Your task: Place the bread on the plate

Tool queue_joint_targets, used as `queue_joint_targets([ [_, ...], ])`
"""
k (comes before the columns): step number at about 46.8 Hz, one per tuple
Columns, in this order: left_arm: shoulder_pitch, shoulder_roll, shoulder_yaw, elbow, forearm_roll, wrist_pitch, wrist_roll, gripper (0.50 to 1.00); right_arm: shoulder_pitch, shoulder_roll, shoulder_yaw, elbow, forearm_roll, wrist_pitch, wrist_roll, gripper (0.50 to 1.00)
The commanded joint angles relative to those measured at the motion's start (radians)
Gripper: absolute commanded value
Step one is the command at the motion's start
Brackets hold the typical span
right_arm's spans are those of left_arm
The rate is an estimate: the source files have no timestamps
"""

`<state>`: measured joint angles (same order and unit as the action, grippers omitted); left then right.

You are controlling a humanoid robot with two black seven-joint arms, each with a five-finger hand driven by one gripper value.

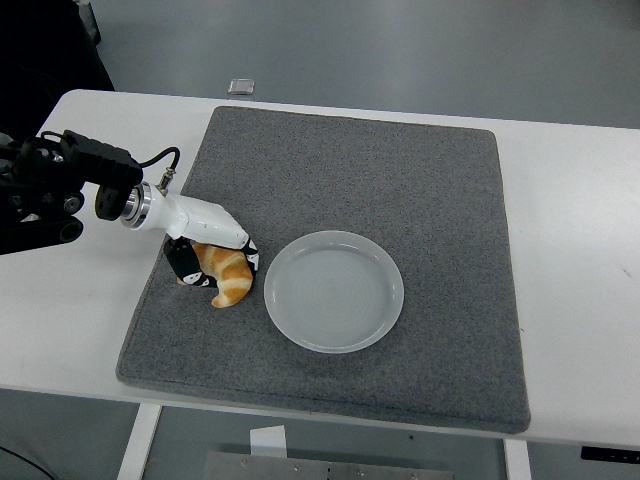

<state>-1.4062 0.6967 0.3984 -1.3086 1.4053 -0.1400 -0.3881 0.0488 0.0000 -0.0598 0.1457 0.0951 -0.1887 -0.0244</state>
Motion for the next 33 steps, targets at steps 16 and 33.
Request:
queue_joint_targets([
  [16,-0.01,-0.008,-0.012,0.0,-0.006,0.028,-0.005,0.5,0.0,0.0,0.0,0.0,0.0,0.0,0.0,0.952],
  [33,-0.077,-0.003,-0.134,-0.024,-0.022,0.007,-0.02,0.5,0.0,0.0,0.0,0.0,0.0,0.0,0.0,0.952],
])
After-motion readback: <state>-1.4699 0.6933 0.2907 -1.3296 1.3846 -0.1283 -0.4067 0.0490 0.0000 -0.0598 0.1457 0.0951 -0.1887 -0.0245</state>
